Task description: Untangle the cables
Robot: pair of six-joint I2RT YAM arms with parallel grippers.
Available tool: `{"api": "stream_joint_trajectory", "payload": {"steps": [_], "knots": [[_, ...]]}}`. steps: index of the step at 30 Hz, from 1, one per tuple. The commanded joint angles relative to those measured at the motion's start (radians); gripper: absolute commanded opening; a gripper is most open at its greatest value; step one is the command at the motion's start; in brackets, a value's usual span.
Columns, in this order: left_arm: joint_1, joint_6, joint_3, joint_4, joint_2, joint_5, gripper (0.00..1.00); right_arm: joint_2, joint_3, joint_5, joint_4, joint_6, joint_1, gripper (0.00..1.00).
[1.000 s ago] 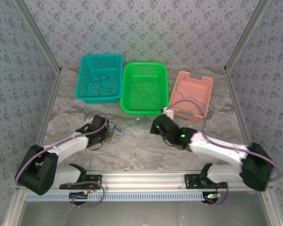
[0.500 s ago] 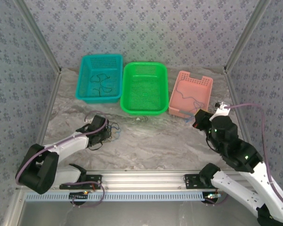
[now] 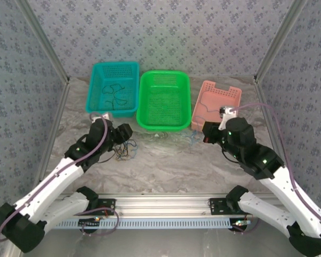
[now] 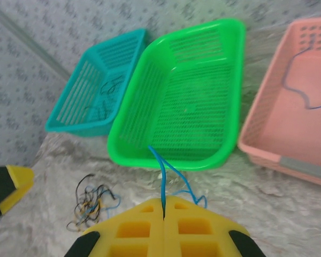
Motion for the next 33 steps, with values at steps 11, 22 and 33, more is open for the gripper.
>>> {"api": "stream_joint_trajectory", "payload": {"steps": [11, 22, 33], "knots": [[-0.195, -0.512, -0.133, 0.226, 0.032, 0.016, 0.76, 0.076, -0.118, -0.272, 0.276, 0.005, 0.009, 0.00], [-0.246, -0.741, -0.249, 0.537, 0.217, 0.086, 0.78, 0.085, -0.235, -0.283, 0.415, 0.079, 0.070, 0.00], [-0.270, -0.788, -0.222, 0.616, 0.343, 0.054, 0.46, 0.100, -0.257, -0.245, 0.452, 0.086, 0.152, 0.00]]}}
